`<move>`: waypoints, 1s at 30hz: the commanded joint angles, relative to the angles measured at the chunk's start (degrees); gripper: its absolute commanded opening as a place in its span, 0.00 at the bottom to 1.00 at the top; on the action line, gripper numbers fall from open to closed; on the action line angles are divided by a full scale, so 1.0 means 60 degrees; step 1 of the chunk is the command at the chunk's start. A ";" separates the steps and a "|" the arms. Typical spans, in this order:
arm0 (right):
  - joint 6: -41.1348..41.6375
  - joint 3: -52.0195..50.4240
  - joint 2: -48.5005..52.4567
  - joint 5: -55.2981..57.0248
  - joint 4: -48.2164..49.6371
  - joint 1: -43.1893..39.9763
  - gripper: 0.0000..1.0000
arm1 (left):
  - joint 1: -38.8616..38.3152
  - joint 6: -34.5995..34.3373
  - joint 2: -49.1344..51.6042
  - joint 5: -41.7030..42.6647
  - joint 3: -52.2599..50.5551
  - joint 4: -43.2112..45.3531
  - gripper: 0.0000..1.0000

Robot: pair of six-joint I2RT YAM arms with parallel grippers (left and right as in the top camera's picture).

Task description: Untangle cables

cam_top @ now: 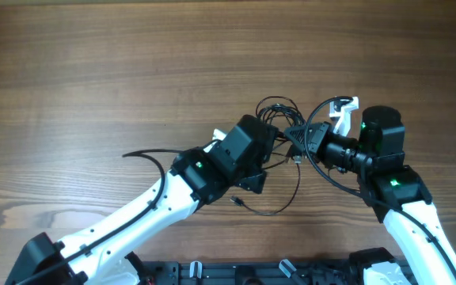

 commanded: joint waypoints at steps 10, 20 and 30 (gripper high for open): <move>0.0543 0.0178 0.0044 -0.0783 -0.0331 0.0004 0.04 | -0.0025 -0.0098 0.0310 -0.1668 0.0131 0.0426 0.76; 0.1005 0.0178 0.0044 -0.1902 -0.0328 0.0004 0.04 | -0.0022 -0.0095 0.0310 -0.1676 0.0131 0.0463 0.25; -0.0630 0.0178 0.0044 -0.0131 -0.1490 0.0004 0.17 | 0.0350 0.4146 0.0069 -0.2419 0.0131 -0.0637 0.04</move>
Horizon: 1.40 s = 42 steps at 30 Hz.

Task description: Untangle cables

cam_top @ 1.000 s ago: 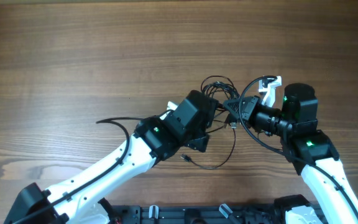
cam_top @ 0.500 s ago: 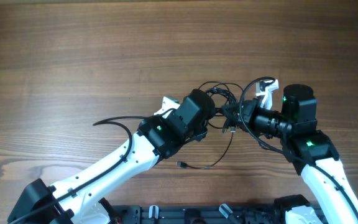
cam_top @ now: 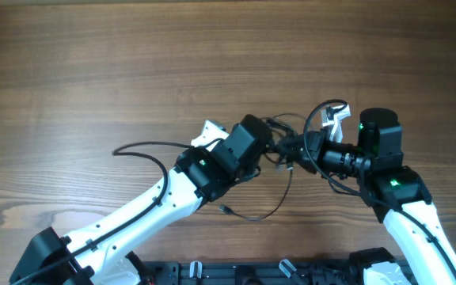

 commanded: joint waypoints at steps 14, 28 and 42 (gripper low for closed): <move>-0.2095 0.0168 0.0044 0.0714 0.0270 0.0000 0.48 | 0.0550 1.0258 -0.3177 -0.0277 0.0131 -0.0342 0.04; -0.1690 0.0091 0.0503 0.2164 0.0514 0.0984 0.58 | 0.0550 0.9719 -0.2830 0.0346 0.0131 0.1188 0.04; -0.0299 0.0091 0.2652 0.4699 -0.0969 0.1009 0.65 | 0.0557 0.9679 -0.3297 -0.1202 0.0131 0.0801 0.04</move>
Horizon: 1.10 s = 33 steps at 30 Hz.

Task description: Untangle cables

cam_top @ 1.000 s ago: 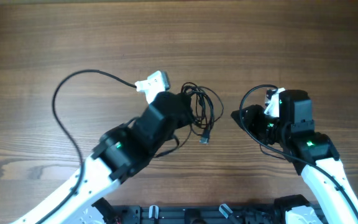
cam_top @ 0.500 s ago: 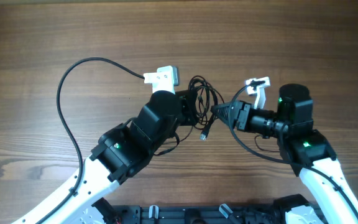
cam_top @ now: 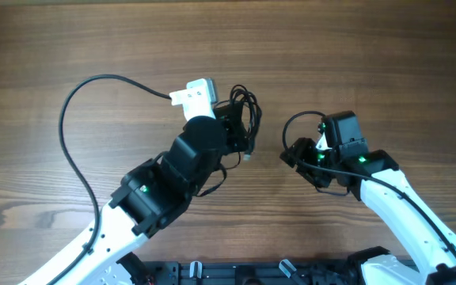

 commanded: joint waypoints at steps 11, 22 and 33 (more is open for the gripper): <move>-0.3708 0.0073 -0.0481 -0.3818 0.1978 -0.0328 0.72 | 0.0036 -0.0051 0.0186 0.0302 0.0131 -0.0860 0.04; -0.4135 0.0069 -0.0652 -0.4204 0.2022 -0.0328 0.74 | 0.0033 -0.1876 0.0998 -0.0696 0.0131 -0.0481 0.15; -0.3501 0.0069 -0.0648 -0.2342 0.1016 -0.0328 1.00 | 0.0036 -0.1872 0.1683 -0.0681 0.0131 -0.1246 0.77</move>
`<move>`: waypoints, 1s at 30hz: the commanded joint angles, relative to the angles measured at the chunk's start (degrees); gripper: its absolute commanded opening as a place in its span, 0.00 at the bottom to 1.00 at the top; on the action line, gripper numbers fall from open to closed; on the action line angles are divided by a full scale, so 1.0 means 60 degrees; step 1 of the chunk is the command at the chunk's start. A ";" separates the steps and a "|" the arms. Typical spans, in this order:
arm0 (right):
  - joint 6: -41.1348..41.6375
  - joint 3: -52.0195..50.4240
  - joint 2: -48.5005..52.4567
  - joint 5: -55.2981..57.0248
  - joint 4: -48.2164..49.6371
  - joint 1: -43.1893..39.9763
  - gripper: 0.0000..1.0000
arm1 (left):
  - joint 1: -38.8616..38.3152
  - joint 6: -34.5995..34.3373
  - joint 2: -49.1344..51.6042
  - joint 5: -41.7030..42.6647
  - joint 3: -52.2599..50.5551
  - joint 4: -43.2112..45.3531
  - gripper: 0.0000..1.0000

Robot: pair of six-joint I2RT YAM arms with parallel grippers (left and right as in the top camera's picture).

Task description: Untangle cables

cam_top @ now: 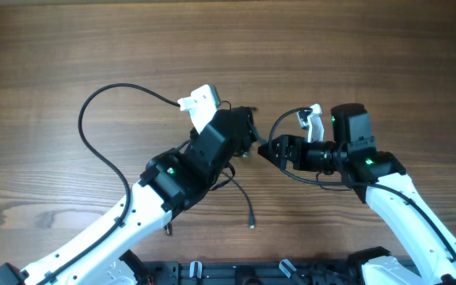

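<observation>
A white charger block (200, 99) lies beside my left gripper (246, 133), and its black cable (85, 127) loops out to the left and back under the arm. The left gripper looks shut on a small bunch of black cable. A loose strand (248, 207) trails down from there to a plug end near the front. My right gripper (271, 150) points left, almost touching the left one, and seems shut on a second black cable (285, 120). That cable arcs up to a small white plug (313, 119) by its wrist. The fingertips are dark and hard to separate.
The wooden table (70, 47) stretches around both arms. A black rail (236, 273) runs along the front edge between the arm bases. Another cable end (167, 231) sticks out under the left forearm.
My right gripper has moved left and now nearly meets the left gripper. The bunch at the left gripper has loosened, with a strand now trailing toward the front. The left-hand cable loop is smaller.
Both grippers first worked at one tangle right of centre and were still close together there a second later. Then they stood apart, the left with the white charger's cable bunch, the right with the small white plug's loop. Now they are close again.
</observation>
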 commanded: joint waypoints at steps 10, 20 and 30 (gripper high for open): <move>0.0954 0.0069 -0.0186 0.0652 -0.0408 -0.0033 1.00 | 0.0036 0.0066 0.0342 -0.1541 0.0120 -0.2597 1.00; 0.2116 0.0066 -0.0182 0.0903 -0.0382 -0.0022 0.99 | 0.1931 -0.1723 0.2065 0.0222 -0.0382 -0.2466 0.63; 0.2299 0.0058 -0.0175 0.1235 -0.0346 -0.0018 0.99 | 0.2583 -0.1687 0.3013 0.3599 -0.0390 -0.1574 0.50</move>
